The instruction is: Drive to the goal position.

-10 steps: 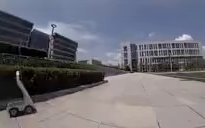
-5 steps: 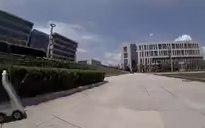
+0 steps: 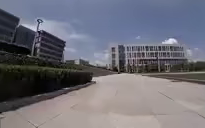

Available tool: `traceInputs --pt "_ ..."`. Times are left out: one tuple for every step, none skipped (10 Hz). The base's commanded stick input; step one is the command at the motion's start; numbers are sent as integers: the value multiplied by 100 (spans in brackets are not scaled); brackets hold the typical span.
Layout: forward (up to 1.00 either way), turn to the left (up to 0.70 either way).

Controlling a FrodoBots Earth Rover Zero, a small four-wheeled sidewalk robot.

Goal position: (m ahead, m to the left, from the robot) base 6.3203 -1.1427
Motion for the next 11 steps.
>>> traceInputs --pt "50 0" --pt "50 0" --pt "50 0" --pt "50 0" --pt "50 0" --pt "50 50" --pt "50 50" --pt "50 50" --pt "50 12" --pt "50 0" --pt "50 0"
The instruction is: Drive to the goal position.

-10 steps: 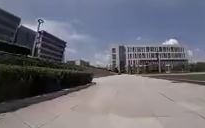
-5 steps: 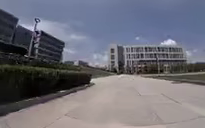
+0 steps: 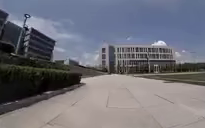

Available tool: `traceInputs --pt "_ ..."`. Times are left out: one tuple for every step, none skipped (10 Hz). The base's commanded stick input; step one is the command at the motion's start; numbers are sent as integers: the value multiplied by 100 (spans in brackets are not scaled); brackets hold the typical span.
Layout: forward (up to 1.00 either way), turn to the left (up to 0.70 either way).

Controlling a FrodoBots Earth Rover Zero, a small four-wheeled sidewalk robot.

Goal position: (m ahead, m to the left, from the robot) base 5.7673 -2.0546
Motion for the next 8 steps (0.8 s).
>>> traceInputs --pt "50 0" --pt "50 0" --pt "50 0" --pt "50 0" --pt "50 0" --pt "50 0" --pt "50 0" --pt "50 0"
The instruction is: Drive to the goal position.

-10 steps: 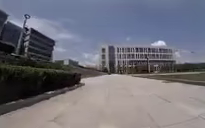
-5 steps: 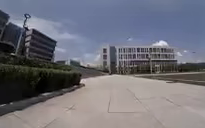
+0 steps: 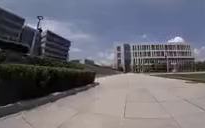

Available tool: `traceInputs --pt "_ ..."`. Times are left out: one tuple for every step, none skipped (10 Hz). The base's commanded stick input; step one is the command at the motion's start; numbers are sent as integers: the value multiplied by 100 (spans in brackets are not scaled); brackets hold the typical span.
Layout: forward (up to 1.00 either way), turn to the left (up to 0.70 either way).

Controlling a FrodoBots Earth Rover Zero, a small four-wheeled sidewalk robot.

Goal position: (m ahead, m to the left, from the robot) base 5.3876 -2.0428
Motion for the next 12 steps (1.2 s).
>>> traceInputs --pt "50 0" --pt "50 0" --pt "50 0" --pt "50 0" --pt "50 0" --pt "50 0" --pt "50 0" --pt "50 0" --pt "50 0" --pt "50 0" --pt "50 0" --pt "50 0"
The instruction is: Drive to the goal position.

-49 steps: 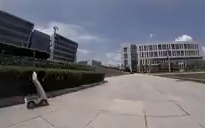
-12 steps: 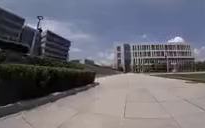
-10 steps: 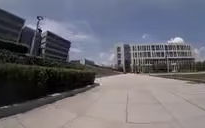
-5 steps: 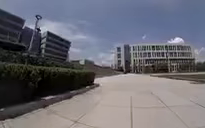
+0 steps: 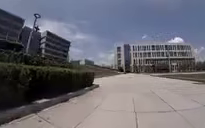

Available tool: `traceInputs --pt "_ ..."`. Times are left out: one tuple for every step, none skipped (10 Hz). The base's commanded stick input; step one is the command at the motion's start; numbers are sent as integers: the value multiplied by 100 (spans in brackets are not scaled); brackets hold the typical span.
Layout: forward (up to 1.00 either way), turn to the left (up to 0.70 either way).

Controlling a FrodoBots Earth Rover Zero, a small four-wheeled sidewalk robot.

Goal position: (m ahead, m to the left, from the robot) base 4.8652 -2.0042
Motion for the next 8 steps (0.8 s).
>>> traceInputs --pt "50 0" --pt "50 0" --pt "50 0" --pt "50 0" --pt "50 0" --pt "50 0" --pt "50 0" --pt "50 0"
